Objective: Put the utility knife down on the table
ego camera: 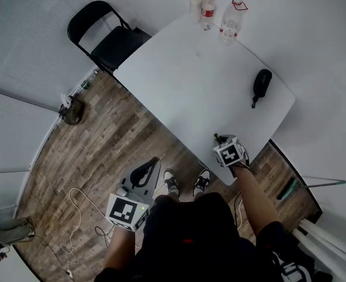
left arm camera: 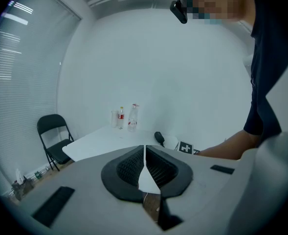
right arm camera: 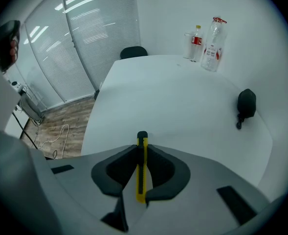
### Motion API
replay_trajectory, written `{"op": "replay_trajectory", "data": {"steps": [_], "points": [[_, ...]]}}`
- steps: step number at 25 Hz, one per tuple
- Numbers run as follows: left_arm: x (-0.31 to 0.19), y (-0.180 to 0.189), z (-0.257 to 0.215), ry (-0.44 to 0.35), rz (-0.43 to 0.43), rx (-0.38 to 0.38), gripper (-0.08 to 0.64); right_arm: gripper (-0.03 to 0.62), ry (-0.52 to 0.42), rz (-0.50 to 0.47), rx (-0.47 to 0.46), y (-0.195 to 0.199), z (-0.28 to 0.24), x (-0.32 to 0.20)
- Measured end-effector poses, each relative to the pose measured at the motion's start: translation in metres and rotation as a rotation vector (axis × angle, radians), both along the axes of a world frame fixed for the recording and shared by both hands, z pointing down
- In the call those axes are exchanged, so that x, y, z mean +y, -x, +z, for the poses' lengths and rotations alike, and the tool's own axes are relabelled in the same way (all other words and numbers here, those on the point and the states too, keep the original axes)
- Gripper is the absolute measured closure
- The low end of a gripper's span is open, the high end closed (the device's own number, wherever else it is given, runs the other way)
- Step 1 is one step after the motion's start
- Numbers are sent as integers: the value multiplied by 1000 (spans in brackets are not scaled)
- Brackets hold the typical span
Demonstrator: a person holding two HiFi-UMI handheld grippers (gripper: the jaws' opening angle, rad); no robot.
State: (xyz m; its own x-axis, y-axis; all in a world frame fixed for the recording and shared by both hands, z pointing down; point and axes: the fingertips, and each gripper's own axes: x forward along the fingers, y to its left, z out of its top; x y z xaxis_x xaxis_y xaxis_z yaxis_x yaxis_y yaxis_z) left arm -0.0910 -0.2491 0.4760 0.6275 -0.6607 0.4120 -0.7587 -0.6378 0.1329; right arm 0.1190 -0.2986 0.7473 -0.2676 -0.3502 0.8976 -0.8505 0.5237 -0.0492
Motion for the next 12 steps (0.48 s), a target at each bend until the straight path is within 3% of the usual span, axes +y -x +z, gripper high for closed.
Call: {"op": "replay_trajectory", "data": {"steps": [6, 12], "points": [[-6, 1, -1, -18, -31, 55, 528, 525, -8, 17, -29, 0, 2, 1], [-11, 5, -6, -28, -36, 69, 528, 523, -121, 49, -62, 0, -24, -13]]}}
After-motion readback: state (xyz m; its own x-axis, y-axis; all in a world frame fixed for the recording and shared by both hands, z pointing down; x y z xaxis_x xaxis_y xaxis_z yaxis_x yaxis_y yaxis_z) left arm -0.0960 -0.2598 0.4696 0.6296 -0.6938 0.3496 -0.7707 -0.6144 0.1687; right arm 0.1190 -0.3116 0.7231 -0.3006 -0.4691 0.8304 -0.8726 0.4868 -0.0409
